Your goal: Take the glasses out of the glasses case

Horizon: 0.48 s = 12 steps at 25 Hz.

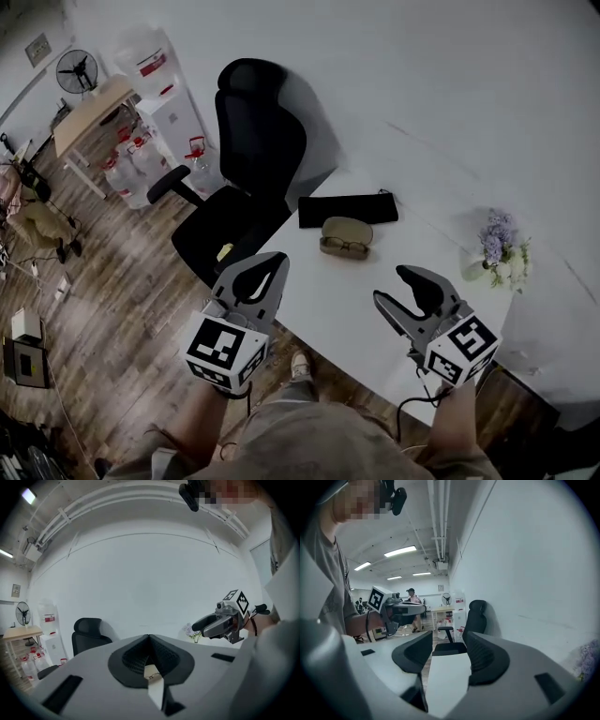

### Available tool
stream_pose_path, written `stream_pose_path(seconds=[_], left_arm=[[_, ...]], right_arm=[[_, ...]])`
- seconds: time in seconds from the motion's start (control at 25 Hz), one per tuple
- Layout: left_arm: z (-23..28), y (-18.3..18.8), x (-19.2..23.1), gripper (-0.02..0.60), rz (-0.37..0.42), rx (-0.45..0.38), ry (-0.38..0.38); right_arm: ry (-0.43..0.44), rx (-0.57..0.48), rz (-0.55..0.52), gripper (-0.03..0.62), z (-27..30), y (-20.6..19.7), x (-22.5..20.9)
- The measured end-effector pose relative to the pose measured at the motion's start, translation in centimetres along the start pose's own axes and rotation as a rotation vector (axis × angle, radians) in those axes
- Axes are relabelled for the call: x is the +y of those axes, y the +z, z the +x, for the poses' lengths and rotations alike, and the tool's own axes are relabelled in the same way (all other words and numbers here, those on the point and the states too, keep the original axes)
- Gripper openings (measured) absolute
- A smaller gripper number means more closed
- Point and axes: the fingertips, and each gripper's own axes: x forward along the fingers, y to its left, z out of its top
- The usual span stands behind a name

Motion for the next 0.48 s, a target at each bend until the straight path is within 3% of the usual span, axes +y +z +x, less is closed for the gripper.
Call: stream_pose_path(seconds=[0.48], left_arm=[[6.3,-4.1,3.4,0.014,-0.070,0.072,-0.110]], right_arm=[[-0.053,0.145,0.093,0.247,6.0,-3.6,-4.3]])
